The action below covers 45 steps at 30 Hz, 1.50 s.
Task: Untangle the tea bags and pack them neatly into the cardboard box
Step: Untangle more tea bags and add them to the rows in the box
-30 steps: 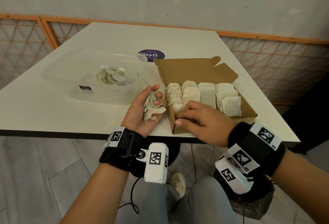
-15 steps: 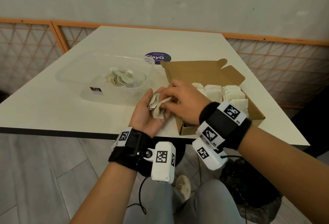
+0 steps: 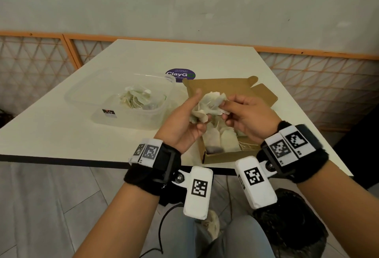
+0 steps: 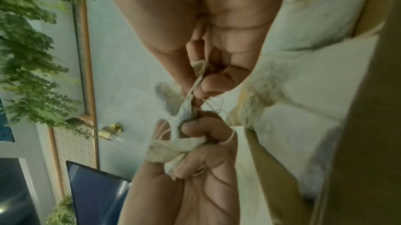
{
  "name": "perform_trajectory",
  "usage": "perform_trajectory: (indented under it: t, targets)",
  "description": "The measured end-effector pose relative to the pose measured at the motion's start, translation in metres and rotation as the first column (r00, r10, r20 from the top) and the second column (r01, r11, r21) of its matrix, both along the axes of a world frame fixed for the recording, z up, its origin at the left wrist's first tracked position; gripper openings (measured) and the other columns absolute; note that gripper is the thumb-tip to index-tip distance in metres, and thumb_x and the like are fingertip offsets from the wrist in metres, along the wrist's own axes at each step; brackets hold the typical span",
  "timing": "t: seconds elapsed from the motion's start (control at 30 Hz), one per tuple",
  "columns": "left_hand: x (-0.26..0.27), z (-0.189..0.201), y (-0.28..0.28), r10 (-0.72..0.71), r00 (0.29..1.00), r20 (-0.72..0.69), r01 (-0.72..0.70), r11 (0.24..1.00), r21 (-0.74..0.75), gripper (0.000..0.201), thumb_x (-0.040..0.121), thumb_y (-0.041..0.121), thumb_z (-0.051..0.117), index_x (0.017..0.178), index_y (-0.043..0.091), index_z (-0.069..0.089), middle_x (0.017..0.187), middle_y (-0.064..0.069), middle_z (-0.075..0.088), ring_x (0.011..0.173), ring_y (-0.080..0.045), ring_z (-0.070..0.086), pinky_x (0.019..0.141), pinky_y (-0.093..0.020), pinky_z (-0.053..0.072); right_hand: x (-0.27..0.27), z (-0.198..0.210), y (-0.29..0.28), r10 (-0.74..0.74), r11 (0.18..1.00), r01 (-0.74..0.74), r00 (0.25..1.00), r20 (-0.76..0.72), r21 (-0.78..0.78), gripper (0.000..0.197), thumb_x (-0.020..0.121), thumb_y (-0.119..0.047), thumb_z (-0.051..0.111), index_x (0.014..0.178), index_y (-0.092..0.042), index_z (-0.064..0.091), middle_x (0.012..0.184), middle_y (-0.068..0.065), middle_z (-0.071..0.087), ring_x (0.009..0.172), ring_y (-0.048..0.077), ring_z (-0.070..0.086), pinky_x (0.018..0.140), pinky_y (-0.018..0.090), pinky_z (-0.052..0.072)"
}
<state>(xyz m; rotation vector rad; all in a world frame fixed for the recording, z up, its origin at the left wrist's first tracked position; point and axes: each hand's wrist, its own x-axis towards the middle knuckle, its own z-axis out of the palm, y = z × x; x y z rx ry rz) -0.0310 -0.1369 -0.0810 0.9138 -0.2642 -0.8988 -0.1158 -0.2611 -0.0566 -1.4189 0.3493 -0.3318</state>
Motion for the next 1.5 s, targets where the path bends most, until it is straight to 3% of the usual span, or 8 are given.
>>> perform_trajectory:
  t: [0.37,0.57,0.7,0.83,0.97,1.17,1.37,1.5]
  targets:
    - [-0.013,0.001,-0.041,0.087,0.996,-0.004,-0.087,0.996,-0.027,0.016,0.096,0.011,0.051,0.080,0.011,0.051,0.063,-0.002,0.053,0.046,-0.004,0.052,0.034,-0.012,0.029,-0.040,0.001,-0.055,-0.214,0.966,0.212,0.977,0.003,-0.148,0.010,0.084,-0.007,0.062,0.076,-0.012,0.059,0.085,0.012,0.062,0.078,0.019,0.062,0.056,0.019,0.052]
    - [-0.009,-0.003,-0.033,0.146,0.976,-0.159,-0.178,0.962,-0.206,0.015,0.097,0.014,0.047,0.085,0.010,0.054,0.074,-0.003,0.059,0.048,-0.003,0.051,0.035,-0.011,0.030,-0.042,0.017,-0.056,-0.001,0.774,-0.126,0.980,-0.200,-0.620,0.011,0.084,-0.004,0.064,0.088,-0.014,0.066,0.067,-0.003,0.069,0.059,0.004,0.062,0.063,0.020,0.048]
    - [-0.010,-0.004,-0.035,0.162,0.977,-0.136,-0.186,0.964,-0.189,0.013,0.097,0.014,0.047,0.088,0.010,0.054,0.075,-0.003,0.056,0.047,-0.004,0.052,0.036,-0.011,0.033,-0.034,0.027,-0.048,0.146,0.552,-0.394,0.914,-0.380,-0.735,0.023,0.086,-0.013,0.061,0.085,-0.033,0.070,0.096,0.021,0.066,0.086,0.038,0.057,0.084,0.040,0.047]
    - [-0.009,-0.006,-0.034,0.167,0.974,-0.152,-0.195,0.961,-0.197,0.014,0.097,0.014,0.047,0.087,0.009,0.055,0.077,-0.004,0.054,0.048,-0.004,0.052,0.040,-0.011,0.034,-0.024,0.023,-0.037,0.210,0.462,-0.556,0.825,-0.524,-0.691,0.020,0.088,-0.008,0.058,0.092,-0.023,0.070,0.062,-0.014,0.061,0.057,-0.001,0.051,0.060,0.011,0.037]
    - [-0.009,-0.005,-0.034,0.153,0.980,-0.128,-0.176,0.965,-0.195,0.014,0.098,0.015,0.047,0.087,0.010,0.054,0.076,-0.004,0.051,0.048,-0.004,0.051,0.039,-0.011,0.036,-0.011,0.014,-0.031,0.197,0.380,-0.658,0.745,-0.638,-0.650,0.019,0.087,-0.010,0.061,0.105,-0.008,0.067,0.043,-0.018,0.052,0.043,-0.006,0.049,0.047,0.006,0.035]
    - [-0.008,-0.007,-0.033,0.146,0.982,-0.117,-0.167,0.966,-0.195,0.012,0.098,0.014,0.047,0.088,0.012,0.053,0.076,-0.003,0.052,0.048,-0.003,0.051,0.041,-0.012,0.034,-0.001,-0.007,-0.037,0.025,0.461,-0.499,0.834,-0.551,-0.734,0.031,0.078,-0.018,0.072,0.105,-0.014,0.057,0.071,-0.004,0.054,0.060,0.007,0.048,0.061,0.021,0.039]
    - [-0.007,-0.008,-0.034,0.143,0.981,-0.132,-0.167,0.967,-0.193,0.012,0.098,0.014,0.047,0.089,0.010,0.054,0.077,-0.005,0.048,0.048,-0.004,0.051,0.042,-0.013,0.042,-0.023,-0.014,-0.034,0.052,0.474,-0.461,0.865,-0.499,-0.750,0.010,0.082,-0.012,0.065,0.087,-0.021,0.063,0.073,-0.010,0.057,0.063,0.001,0.050,0.057,0.005,0.038]
    - [-0.009,-0.009,-0.036,0.179,0.983,-0.041,-0.183,0.973,-0.143,0.011,0.096,0.012,0.051,0.087,0.009,0.057,0.071,-0.005,0.052,0.051,-0.006,0.052,0.047,-0.017,0.046,-0.027,-0.020,-0.033,-0.001,0.539,-0.300,0.934,-0.357,-0.787,0.010,0.086,-0.015,0.061,0.093,-0.022,0.063,0.077,-0.010,0.058,0.066,0.002,0.051,0.063,0.016,0.041]
